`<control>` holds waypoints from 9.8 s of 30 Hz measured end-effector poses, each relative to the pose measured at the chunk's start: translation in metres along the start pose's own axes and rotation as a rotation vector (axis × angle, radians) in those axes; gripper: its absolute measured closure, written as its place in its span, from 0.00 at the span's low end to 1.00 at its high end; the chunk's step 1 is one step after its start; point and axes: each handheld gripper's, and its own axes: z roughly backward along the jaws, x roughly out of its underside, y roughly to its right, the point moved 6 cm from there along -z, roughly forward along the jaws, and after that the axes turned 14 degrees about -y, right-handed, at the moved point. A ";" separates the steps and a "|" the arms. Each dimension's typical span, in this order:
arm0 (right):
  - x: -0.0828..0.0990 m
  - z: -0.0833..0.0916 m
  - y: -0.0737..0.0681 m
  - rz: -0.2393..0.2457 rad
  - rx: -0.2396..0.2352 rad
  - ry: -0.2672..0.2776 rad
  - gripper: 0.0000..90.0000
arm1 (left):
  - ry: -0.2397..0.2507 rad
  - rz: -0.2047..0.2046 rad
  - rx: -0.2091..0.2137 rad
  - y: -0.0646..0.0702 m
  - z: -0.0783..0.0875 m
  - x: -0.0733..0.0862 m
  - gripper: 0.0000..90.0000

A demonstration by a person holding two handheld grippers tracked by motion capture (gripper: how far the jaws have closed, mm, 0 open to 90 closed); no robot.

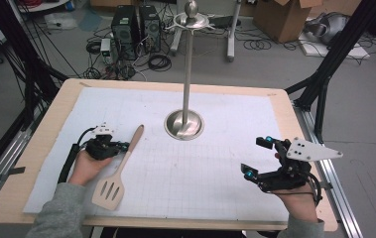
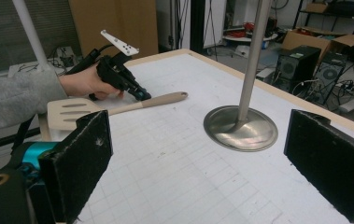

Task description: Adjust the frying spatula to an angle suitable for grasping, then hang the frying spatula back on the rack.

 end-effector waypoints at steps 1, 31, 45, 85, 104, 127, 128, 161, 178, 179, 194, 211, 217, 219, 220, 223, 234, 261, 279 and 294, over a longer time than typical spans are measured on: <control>0.000 0.000 0.000 -0.001 0.000 -0.001 0.08 | 0.002 -0.001 0.001 0.000 -0.002 -0.002 0.99; 0.005 0.005 0.002 -0.014 0.006 0.003 0.08 | 0.006 -0.060 0.040 0.004 -0.009 -0.010 1.00; 0.005 0.006 0.001 -0.012 0.008 0.004 0.08 | 0.016 -0.057 -0.004 0.004 -0.007 -0.014 1.00; -0.006 0.000 0.007 0.003 -0.026 0.026 0.08 | 0.164 -0.027 -0.048 0.056 0.054 -0.019 0.35; -0.014 -0.010 0.007 0.023 -0.065 0.039 0.08 | 0.154 -0.005 -0.052 0.060 0.061 -0.012 0.09; -0.010 -0.015 0.010 0.015 -0.062 0.009 0.08 | 0.098 0.027 -0.065 0.061 0.041 -0.013 0.11; -0.010 -0.015 0.010 0.016 -0.062 0.009 0.08 | 0.103 0.037 -0.064 0.061 0.041 -0.014 0.11; -0.008 -0.017 0.007 0.022 -0.062 0.000 0.08 | 0.035 0.087 -0.089 0.052 0.022 -0.003 0.15; -0.008 -0.018 0.006 0.019 -0.060 -0.009 0.08 | -0.042 0.082 -0.081 0.057 0.018 0.003 0.23; -0.008 -0.019 0.007 0.022 -0.058 -0.006 0.08 | -0.044 0.079 -0.078 0.057 0.018 0.003 0.23; -0.009 -0.021 0.006 0.030 -0.061 -0.015 0.08 | -0.020 0.114 -0.075 0.054 0.013 0.011 0.26; -0.008 -0.022 0.005 0.026 -0.066 -0.020 0.08 | -0.045 0.102 -0.112 0.053 0.007 0.016 0.34; -0.008 -0.023 0.005 0.027 -0.064 -0.021 0.08 | -0.040 0.102 -0.115 0.053 0.007 0.017 0.35; -0.008 -0.023 0.005 0.024 -0.064 -0.024 0.08 | -0.036 0.097 -0.126 0.053 0.007 0.017 0.36; -0.008 -0.023 0.005 0.023 -0.066 -0.025 0.08 | -0.034 0.095 -0.133 0.053 0.007 0.018 0.36; -0.008 -0.023 0.005 0.024 -0.064 -0.024 0.08 | -0.028 0.107 -0.130 0.053 0.008 0.018 0.39; -0.008 -0.024 0.005 0.028 -0.065 -0.027 0.08 | -0.041 0.066 -0.201 0.056 0.007 0.018 0.50; -0.008 -0.029 0.004 0.034 -0.068 -0.040 0.08 | -0.021 0.116 -0.234 0.056 0.008 0.017 0.83; -0.008 -0.026 0.006 0.027 -0.069 -0.029 0.08 | -0.032 0.121 -0.236 0.057 0.009 0.016 0.86; -0.008 -0.023 0.007 0.018 -0.064 -0.019 0.08 | 0.003 0.112 -0.186 0.060 0.028 0.007 0.86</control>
